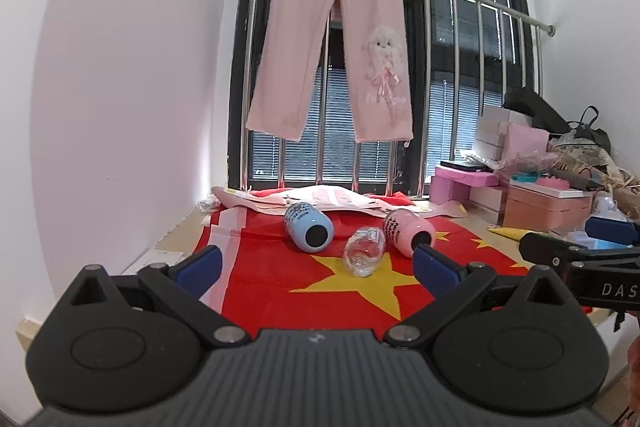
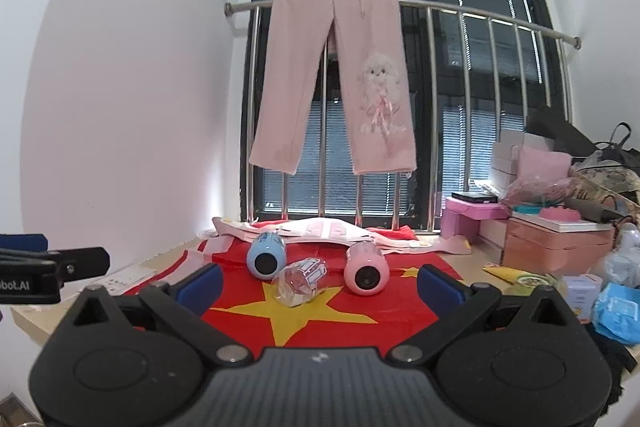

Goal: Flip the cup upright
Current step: 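Move the right tool down toward the clear sticker cup lying on its side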

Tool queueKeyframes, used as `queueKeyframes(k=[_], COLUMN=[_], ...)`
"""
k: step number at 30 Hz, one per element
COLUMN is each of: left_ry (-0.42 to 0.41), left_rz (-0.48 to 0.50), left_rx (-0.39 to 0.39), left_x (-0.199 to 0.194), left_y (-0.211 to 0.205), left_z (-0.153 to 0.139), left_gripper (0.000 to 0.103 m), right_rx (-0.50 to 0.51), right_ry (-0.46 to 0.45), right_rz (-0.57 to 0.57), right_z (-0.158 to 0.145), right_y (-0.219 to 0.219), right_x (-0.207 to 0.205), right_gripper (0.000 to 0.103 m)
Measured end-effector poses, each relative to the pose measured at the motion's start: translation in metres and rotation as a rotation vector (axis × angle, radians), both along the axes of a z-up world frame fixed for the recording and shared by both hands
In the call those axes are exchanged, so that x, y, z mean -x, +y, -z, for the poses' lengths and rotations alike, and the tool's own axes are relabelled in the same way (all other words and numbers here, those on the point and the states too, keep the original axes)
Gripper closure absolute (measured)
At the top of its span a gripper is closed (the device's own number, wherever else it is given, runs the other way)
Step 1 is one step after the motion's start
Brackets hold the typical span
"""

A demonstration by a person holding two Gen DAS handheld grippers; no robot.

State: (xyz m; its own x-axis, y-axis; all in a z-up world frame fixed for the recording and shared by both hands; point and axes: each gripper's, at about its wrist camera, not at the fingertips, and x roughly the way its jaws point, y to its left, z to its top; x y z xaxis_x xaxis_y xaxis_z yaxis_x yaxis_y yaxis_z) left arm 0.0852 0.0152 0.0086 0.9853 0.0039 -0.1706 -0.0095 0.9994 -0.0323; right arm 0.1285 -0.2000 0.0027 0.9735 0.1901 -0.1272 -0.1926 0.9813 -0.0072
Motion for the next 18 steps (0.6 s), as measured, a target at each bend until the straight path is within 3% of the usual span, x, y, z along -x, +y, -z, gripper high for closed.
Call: queueKeyframes(k=[18], left_ry=[0.101], left_rz=[-0.003], left_rx=[0.005], left_x=[-0.155], left_y=[0.049], left_z=[-0.01], left_gripper=[0.0], right_rx=[0.066], right_ry=[0.167], right_rz=[-0.036], right_z=[-0.008], right_y=[0.058], right_x=[-0.174], right_gripper=[0.0])
